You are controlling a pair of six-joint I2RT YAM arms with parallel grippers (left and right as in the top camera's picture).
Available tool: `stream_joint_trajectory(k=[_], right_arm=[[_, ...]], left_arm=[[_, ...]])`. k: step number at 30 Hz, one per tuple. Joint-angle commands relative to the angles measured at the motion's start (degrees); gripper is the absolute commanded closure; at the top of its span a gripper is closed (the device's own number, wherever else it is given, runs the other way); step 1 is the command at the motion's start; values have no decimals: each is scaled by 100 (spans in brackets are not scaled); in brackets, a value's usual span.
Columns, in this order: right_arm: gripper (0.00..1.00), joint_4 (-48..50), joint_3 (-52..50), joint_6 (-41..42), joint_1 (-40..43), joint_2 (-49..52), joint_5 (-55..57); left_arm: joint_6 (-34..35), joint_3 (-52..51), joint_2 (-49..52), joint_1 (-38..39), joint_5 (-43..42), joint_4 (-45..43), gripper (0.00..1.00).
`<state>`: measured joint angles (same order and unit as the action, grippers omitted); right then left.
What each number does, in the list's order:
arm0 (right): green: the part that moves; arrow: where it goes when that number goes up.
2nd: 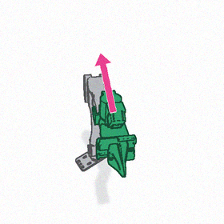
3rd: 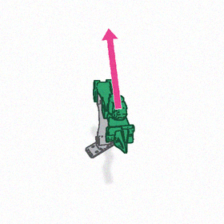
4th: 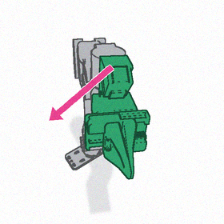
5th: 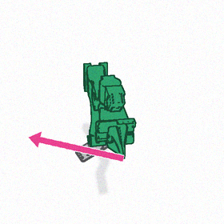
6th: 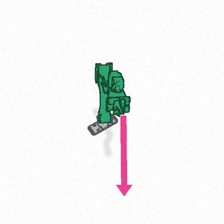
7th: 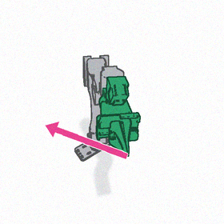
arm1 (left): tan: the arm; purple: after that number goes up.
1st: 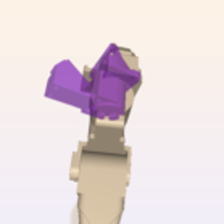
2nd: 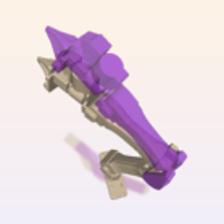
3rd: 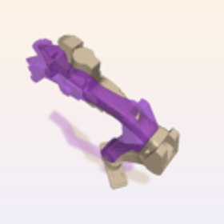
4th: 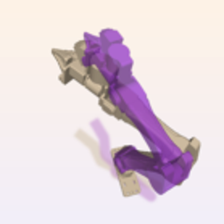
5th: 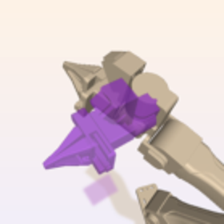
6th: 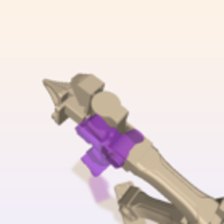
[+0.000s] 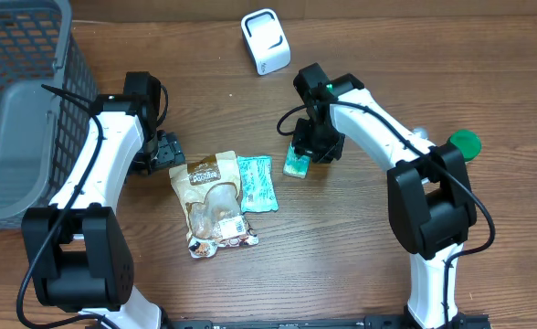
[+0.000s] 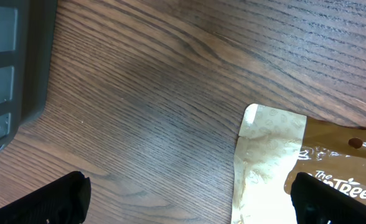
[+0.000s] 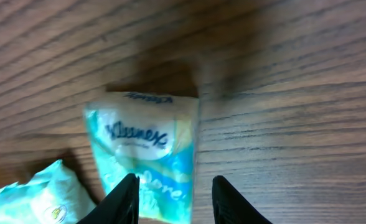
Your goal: Scan the item barcode
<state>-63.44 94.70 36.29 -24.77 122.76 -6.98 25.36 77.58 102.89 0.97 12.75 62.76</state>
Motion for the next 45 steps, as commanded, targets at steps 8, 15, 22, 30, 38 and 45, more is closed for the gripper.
stream_joint_trajectory(k=[8,15,22,30,38,45], right_arm=[[78,428,-372,190,22,-28,61],[72,365,-157,138,92,-129,-232],[64,420,-157,140,192,-146,-212],[70,448,-153,114,494,-160,-892],[64,343,-162,-35,514,-157,-898],[63,315,-170,-35,507,-157,-898]], left_arm=[[39,2,61,-20,118,-7,0],[39,2,61,-20,116,-7,0],[42,2,61,-20,116,-7,1],[39,2,61,-20,116,-7,1],[39,2,61,-20,116,-7,0],[39,2,61,-20,116,-7,0]])
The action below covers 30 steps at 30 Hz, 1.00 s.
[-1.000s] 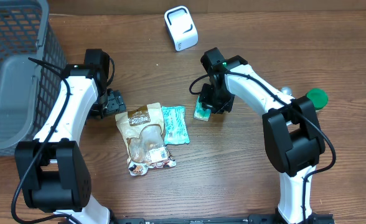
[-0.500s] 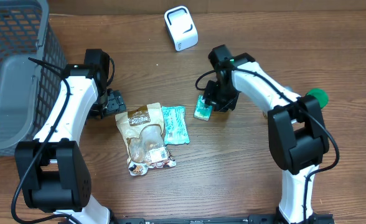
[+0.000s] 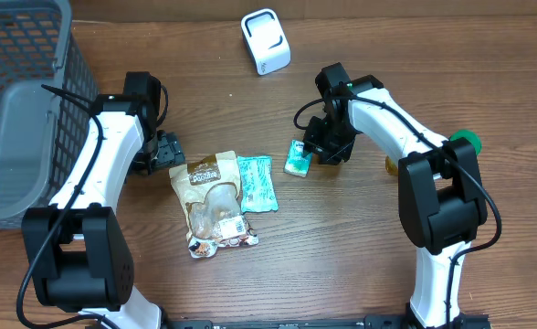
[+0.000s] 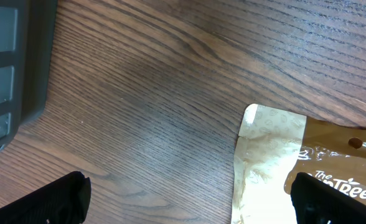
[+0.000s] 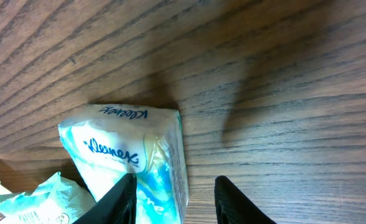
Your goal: Scan the item barcode
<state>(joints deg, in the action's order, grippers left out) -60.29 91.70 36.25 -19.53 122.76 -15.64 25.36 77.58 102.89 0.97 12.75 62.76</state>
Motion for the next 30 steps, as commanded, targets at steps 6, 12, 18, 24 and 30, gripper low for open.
stream_joint_trajectory(k=[6,12,18,24,30], right_arm=[[67,9,127,-52,-114,-155,-31],[71,7,125,-50,-210,-146,140],[71,181,-15,-50,-223,-144,140],[81,822,-520,-50,-227,-144,140],[87,922,-605,-50,-219,-149,111]], left_arm=[[39,2,61,-20,116,-7,1],[39,2,61,-20,118,-7,1],[39,2,61,-20,116,-7,0],[39,2,61,-20,116,-7,1],[39,2,61,-20,116,-7,0]])
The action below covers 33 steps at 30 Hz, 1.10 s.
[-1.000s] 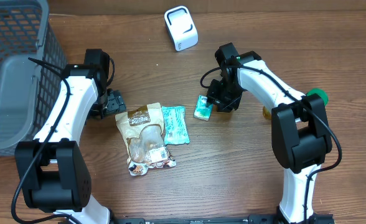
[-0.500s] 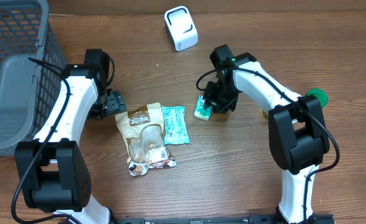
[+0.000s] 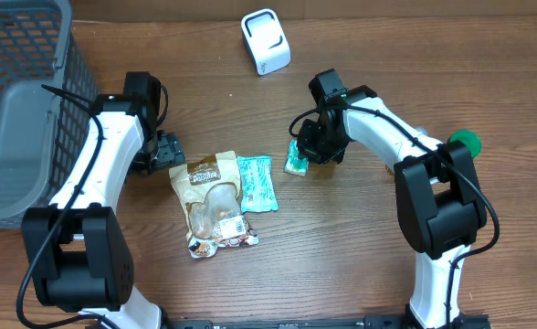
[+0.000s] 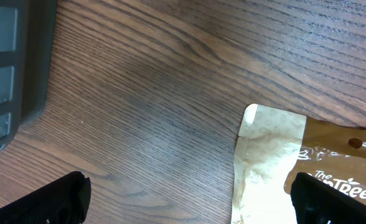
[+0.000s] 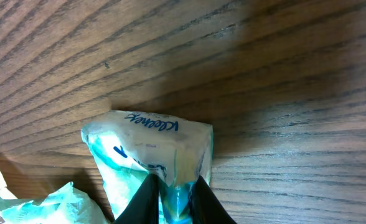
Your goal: Scan the item barcode
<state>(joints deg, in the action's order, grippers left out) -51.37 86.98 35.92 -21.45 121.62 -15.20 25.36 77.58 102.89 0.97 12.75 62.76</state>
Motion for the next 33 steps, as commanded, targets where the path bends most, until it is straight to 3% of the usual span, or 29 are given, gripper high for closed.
stream_joint_trajectory(k=[1,5,8,13,25,33], right_arm=[[87,31,-116,-22,-11,-35,7],[86,35,61,-302,59,-55,-387],[76,44,173,-426,96,-55,-557],[72,37,170,-426,94,-55,-337],[81,-15,177,-400,155,-90,-505],[72,-79,188,-492,284,-162,-601]], left_arm=[[39,2,61,-20,116,-7,0],[39,2,61,-20,116,-7,0],[39,2,61,-20,116,-7,0],[39,2,61,-20,118,-7,1],[42,2,61,-20,116,-7,1],[42,2,61,-20,118,-7,0]])
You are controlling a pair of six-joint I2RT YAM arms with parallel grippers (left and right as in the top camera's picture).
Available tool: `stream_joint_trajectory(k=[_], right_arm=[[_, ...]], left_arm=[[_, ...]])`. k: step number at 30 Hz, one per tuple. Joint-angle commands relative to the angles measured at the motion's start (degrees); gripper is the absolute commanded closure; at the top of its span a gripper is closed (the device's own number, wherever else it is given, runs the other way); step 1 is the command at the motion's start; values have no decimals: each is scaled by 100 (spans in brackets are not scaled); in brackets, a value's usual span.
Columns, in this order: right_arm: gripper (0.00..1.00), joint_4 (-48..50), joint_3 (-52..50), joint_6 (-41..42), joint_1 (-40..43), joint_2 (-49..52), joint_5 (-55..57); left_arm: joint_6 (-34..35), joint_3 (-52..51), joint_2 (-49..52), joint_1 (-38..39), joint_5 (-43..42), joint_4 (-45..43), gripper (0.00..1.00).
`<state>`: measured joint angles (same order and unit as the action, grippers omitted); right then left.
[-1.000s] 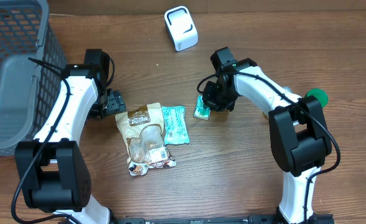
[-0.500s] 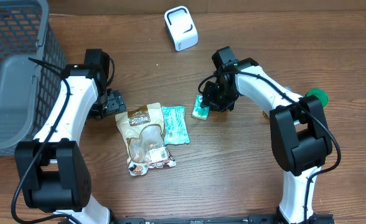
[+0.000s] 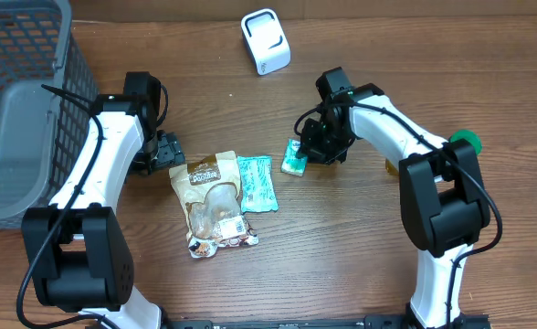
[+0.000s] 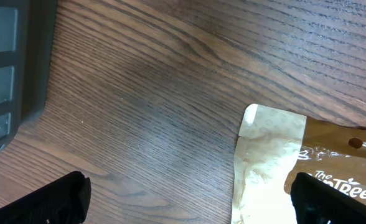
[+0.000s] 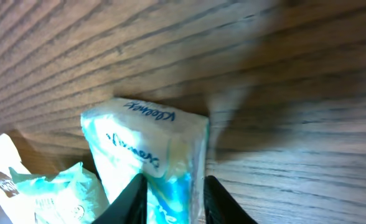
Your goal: Scan the item barcode
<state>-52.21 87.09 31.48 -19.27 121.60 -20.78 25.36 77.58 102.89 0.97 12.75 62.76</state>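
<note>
A small Kleenex tissue pack (image 5: 152, 149) stands on edge on the wooden table, seen in the overhead view as the tissue pack (image 3: 292, 158) just right of centre. My right gripper (image 5: 173, 199) has a finger on each side of it and is shut on it; the view is blurred. The white barcode scanner (image 3: 266, 41) stands at the table's back. My left gripper (image 4: 189, 205) is open and low over bare wood, its fingertips (image 4: 52, 199) beside the corner of a brown snack pouch (image 4: 276, 162).
A teal wipes pack (image 3: 257, 183) and the brown snack pouch (image 3: 212, 203) lie left of the tissue pack. A grey mesh basket (image 3: 22, 100) fills the left side. A green object (image 3: 465, 142) sits at the right.
My right gripper's fingers stand a little wider apart around the tissue pack, and the gripper has shifted slightly right. The pack looks more tilted. The left arm has not moved.
My right gripper stood open over the tissue pack, with the pack between its fingers. It then shifted to the right, still open. After that it was shut tight on the pack, and it grips the pack now. The left gripper stayed open by the pouch throughout.
</note>
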Motion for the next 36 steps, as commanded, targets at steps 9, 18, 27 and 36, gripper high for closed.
stream_joint_trajectory(k=[9,18,27,36], right_arm=[[72,9,118,-24,9,-157,31],[79,267,-179,20,-146,-157,409],[87,404,-240,17,-173,-157,466],[87,396,-295,17,-334,-157,787]], left_arm=[[39,2,61,-20,116,-7,0],[39,2,61,-20,118,-7,1],[39,2,61,-20,116,-7,0],[39,2,61,-20,116,-7,1]])
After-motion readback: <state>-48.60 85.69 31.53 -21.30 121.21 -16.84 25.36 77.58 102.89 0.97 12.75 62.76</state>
